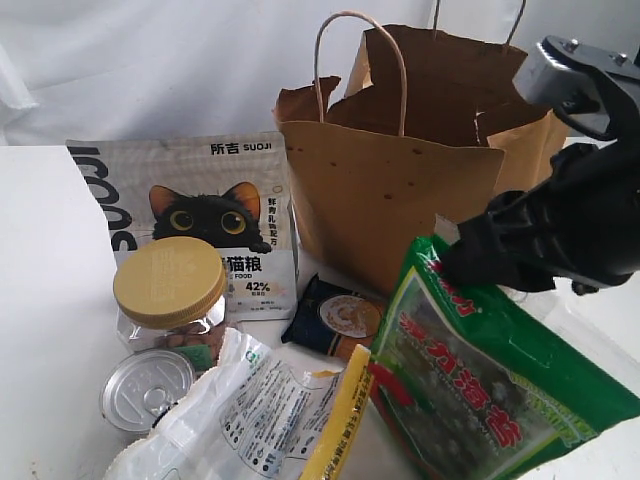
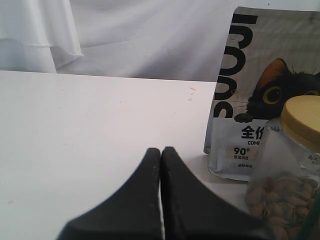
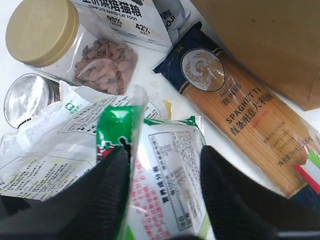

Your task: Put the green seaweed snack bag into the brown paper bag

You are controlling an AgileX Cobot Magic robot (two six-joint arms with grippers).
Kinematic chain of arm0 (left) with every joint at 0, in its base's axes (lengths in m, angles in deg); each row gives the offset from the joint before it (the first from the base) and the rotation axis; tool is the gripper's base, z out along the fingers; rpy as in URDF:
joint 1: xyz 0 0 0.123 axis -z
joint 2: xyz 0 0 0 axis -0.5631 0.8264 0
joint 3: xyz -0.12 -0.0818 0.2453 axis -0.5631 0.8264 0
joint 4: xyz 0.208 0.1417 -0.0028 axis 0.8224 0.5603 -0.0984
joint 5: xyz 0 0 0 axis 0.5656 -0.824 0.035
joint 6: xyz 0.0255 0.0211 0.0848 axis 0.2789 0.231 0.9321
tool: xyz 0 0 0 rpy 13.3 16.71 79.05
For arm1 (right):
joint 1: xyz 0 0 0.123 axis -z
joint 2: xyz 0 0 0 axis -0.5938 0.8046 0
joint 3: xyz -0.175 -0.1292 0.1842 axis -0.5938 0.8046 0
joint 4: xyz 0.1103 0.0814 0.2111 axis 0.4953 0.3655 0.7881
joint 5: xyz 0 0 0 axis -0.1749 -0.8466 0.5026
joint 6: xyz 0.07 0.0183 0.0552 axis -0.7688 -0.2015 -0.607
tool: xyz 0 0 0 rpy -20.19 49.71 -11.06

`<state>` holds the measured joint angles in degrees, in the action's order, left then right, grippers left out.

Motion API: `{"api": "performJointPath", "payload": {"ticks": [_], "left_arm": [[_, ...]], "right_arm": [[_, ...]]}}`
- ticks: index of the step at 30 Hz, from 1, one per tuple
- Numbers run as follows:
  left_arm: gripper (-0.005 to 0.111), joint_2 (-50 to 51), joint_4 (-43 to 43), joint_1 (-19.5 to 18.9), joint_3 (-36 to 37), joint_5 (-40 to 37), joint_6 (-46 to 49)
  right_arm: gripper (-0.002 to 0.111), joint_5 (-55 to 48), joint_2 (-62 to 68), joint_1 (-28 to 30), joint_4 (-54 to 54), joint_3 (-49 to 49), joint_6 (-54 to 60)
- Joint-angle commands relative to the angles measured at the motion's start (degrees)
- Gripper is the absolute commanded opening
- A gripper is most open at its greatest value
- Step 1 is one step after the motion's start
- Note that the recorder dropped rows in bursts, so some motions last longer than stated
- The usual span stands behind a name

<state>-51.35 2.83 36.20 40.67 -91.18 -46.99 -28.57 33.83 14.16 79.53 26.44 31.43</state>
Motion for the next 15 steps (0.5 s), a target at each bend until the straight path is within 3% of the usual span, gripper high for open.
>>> {"api": "performJointPath", "payload": {"ticks": [1, 2, 7, 15], "left_arm": [[0.001, -0.2, 0.0, 0.3, 0.3, 0.5, -0.1], [0.001, -0.2, 0.0, 0.3, 0.3, 0.5, -0.1], [0.001, -0.2, 0.0, 0.3, 0.3, 0.5, -0.1], [0.001, -0.2, 0.0, 0.3, 0.3, 0.5, -0.1]], "right_arm": [[0.068, -2.5, 0.3, 0.1, -1.2, -0.6, -2.6], [0.073, -4.9, 0.3, 0.1, -1.2, -2.8, -3.4], [0.073, -10.7, 0.3, 0.1, -0.9, -9.8, -4.8], [0.073, -13.3, 8.7, -3.3, -5.4, -8.6, -5.7]]}}
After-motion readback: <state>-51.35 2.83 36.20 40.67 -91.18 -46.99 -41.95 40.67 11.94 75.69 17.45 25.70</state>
